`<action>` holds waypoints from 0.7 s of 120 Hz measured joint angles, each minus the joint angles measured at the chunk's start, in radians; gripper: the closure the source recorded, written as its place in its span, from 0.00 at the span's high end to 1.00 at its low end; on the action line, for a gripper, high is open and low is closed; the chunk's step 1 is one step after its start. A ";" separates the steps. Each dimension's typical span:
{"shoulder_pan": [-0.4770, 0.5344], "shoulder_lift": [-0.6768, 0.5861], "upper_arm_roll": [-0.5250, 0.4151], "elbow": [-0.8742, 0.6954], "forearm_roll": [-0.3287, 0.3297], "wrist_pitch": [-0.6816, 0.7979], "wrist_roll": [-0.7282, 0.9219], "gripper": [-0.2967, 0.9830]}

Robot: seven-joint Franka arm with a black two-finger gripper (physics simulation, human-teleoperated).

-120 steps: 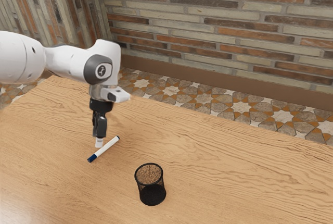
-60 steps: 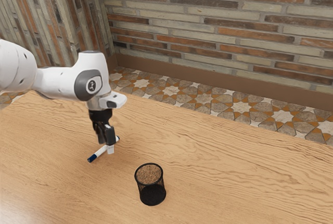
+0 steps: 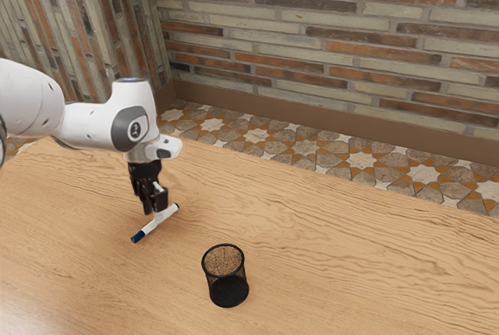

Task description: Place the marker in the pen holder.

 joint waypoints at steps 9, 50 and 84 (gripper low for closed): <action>0.000 0.012 0.008 0.008 -0.001 0.002 -0.008 0.46; -0.012 0.136 0.018 0.153 -0.015 0.005 -0.033 0.46; -0.012 0.163 0.019 0.167 -0.023 0.004 -0.046 0.37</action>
